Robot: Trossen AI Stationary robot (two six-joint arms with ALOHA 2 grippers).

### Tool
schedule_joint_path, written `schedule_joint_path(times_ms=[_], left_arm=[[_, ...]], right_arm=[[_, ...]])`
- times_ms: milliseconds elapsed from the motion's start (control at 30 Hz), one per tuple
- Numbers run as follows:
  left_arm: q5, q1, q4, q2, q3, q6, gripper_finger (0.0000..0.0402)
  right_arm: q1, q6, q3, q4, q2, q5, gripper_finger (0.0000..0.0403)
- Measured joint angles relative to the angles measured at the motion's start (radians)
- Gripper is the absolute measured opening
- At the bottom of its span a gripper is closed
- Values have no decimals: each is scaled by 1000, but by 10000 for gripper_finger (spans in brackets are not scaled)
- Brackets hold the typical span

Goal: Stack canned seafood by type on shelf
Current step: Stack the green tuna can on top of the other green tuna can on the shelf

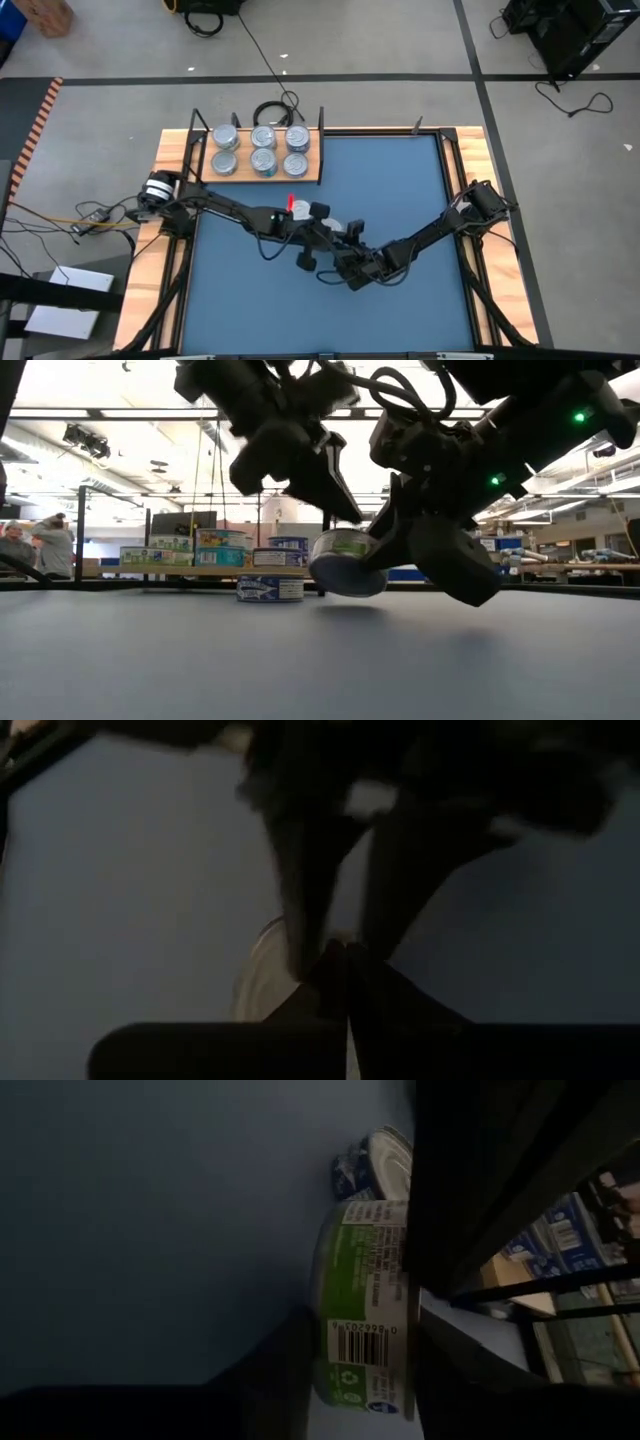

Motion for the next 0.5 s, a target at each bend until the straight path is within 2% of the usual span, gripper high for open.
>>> schedule_joint_path(times_ms=[67,167,367,500], left_arm=[[-2,-9,-12,-17,1,4,12],[-58,-31,-58,-35,1,44,35],[-307,-91,-143,-44,1,109,106],[-332,-114,-194,-44,1,103,158]], right_arm=[[-1,1,0,5,0,10,128],[-2,15,0,6,0,10,128],[3,24,0,8,-3,7,129],[7,24,0,22,-20,-2,129]])
